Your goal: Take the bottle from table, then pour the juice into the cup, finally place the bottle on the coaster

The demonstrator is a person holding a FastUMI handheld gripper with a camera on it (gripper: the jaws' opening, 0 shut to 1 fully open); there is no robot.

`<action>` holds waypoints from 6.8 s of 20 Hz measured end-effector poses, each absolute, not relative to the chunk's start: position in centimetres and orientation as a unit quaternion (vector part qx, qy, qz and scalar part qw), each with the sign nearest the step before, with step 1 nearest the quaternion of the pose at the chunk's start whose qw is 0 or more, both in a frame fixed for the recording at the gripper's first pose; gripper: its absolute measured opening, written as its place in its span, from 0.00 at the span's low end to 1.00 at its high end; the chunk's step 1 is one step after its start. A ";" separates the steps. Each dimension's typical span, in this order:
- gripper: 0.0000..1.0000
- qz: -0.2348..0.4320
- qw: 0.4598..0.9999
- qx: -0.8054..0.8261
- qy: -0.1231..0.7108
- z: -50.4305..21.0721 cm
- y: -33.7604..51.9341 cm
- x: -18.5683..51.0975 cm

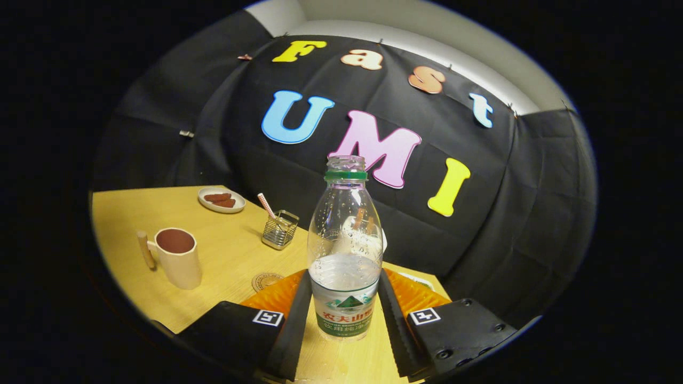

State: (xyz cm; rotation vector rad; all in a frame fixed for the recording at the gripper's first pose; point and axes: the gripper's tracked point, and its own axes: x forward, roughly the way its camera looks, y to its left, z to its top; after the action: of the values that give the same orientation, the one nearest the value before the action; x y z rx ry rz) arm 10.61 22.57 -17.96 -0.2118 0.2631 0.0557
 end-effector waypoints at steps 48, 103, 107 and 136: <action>0.68 0.231 0.699 -0.664 0.131 -21.6 34.1 12.9; 0.68 0.215 0.543 -0.807 -0.083 -12.4 35.7 18.1; 0.68 0.218 0.541 -0.808 -0.085 -12.5 35.9 18.0; 0.68 0.256 0.801 -0.524 0.132 -20.8 36.4 13.7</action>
State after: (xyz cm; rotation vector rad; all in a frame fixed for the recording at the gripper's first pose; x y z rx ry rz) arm 13.68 36.42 -20.76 -1.1235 0.2838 0.5499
